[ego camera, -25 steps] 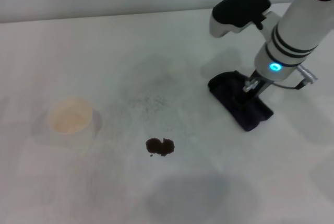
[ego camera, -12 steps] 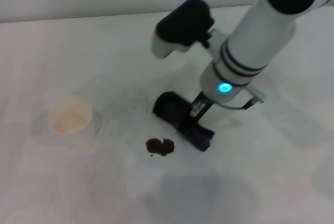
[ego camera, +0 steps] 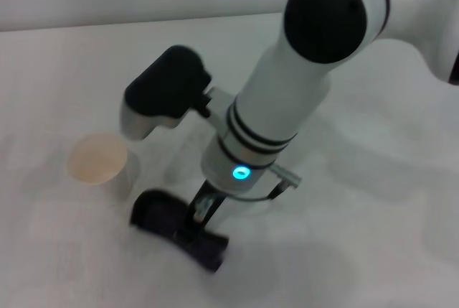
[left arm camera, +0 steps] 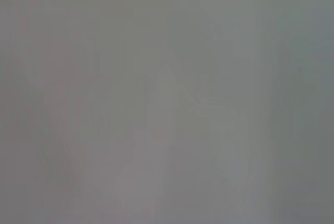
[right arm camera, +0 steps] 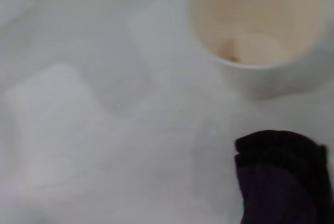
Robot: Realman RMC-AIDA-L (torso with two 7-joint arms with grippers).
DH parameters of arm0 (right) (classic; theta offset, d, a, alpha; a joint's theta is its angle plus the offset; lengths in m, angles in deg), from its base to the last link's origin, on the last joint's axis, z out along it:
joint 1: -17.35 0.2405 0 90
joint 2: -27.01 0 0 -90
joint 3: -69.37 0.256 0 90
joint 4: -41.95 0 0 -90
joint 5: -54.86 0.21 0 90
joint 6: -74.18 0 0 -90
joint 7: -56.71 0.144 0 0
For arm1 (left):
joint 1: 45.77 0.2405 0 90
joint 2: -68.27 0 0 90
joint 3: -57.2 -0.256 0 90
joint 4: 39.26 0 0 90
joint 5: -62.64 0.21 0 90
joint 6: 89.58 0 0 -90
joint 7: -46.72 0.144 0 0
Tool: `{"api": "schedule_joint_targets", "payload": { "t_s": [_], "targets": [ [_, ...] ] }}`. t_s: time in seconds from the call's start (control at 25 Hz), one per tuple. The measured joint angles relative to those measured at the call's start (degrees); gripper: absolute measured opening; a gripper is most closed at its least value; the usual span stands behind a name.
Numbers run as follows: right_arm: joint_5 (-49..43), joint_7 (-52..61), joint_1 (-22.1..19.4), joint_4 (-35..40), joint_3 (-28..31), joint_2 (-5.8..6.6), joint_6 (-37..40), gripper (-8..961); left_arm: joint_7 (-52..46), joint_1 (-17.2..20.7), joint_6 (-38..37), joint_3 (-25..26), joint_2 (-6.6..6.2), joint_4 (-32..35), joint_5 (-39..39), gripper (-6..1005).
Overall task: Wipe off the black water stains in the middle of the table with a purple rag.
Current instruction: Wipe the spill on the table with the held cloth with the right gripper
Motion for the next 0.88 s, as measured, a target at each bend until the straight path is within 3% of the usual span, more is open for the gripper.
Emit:
{"api": "schedule_joint_targets", "payload": {
  "t_s": [0.28,0.88],
  "targets": [
    [2.55,-0.54,1.82,1.06,-2.76,0.01,1.61,91,0.04,0.00,-0.05,0.00,0.27,0.00,0.00,893],
    [-25.62,1.16,-3.89,3.83,16.91,0.46,-5.73,90,0.17,0.25,-0.17,0.27,-0.15,0.00,-0.01,892]
  ]
}}
